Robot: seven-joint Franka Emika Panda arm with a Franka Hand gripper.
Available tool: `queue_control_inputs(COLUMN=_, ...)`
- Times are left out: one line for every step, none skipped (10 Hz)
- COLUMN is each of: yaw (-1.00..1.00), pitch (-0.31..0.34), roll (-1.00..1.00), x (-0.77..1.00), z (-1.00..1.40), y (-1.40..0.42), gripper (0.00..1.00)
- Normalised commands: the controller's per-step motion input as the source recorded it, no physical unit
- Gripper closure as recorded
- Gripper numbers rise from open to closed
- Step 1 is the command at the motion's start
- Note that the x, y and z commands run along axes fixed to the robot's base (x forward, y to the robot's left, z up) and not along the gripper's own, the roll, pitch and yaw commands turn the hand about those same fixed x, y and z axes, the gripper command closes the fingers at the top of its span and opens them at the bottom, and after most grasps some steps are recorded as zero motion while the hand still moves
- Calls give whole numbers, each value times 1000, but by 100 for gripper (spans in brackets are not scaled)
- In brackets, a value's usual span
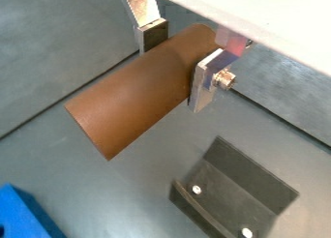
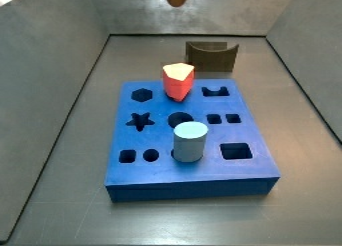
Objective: Pick up the round object. Move up. Place the round object on the fixture. Regrasp the round object. Move to above the board. Insert the round object.
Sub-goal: Place the round object on the fixture.
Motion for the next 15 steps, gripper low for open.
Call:
queue_control_inputs(yaw=126, pitch=148, roll=206, x=1000, z=-20, y=-119, gripper=100)
queue_control_inputs(yaw=113, pitch=120, roll=-1000, x=1000, z=-41, y=562, gripper=100)
queue_control_inputs(yaw=107, pitch=124, roll=-1000, x=1000, z=-40, y=594, gripper=100)
queue_control_inputs(yaw=68, pitch=135, roll=-1000, x=1000, z=-36, y=495, gripper=100)
queue_control_inputs(yaw=56, pitch=153, roll=-1000, x=1000, z=-24, y=376, gripper=100)
queue_control_inputs(yaw=45, pitch=177, roll=-1000, x=939, z=-16, y=226, gripper=100)
queue_control_inputs(yaw=30, pitch=199, roll=-1000, x=859, z=-12, y=132, gripper=100)
queue_control_inputs(yaw=12, pitch=214, roll=-1000, x=797, z=-14, y=92, gripper=100)
queue_control_inputs(yaw=-5, pitch=231, roll=-1000, x=737, z=-13, y=77, gripper=100)
queue_control_inputs(yaw=-30, pitch=255, roll=-1000, x=654, z=-13, y=63, gripper=100)
queue_control_inputs(yaw=-50, pitch=272, roll=-1000, x=595, z=-18, y=59, gripper=100)
queue_control_inputs(yaw=-67, pitch=284, roll=-1000, x=555, z=-16, y=59, gripper=100)
queue_control_inputs(yaw=-100, pitch=311, roll=-1000, x=480, z=-16, y=56, gripper=100)
queue_control_inputs(yaw=-143, pitch=335, roll=-1000, x=407, z=-17, y=60, gripper=100)
queue_control_inputs(yaw=-130, pitch=325, roll=-925, x=361, z=-16, y=61, gripper=100)
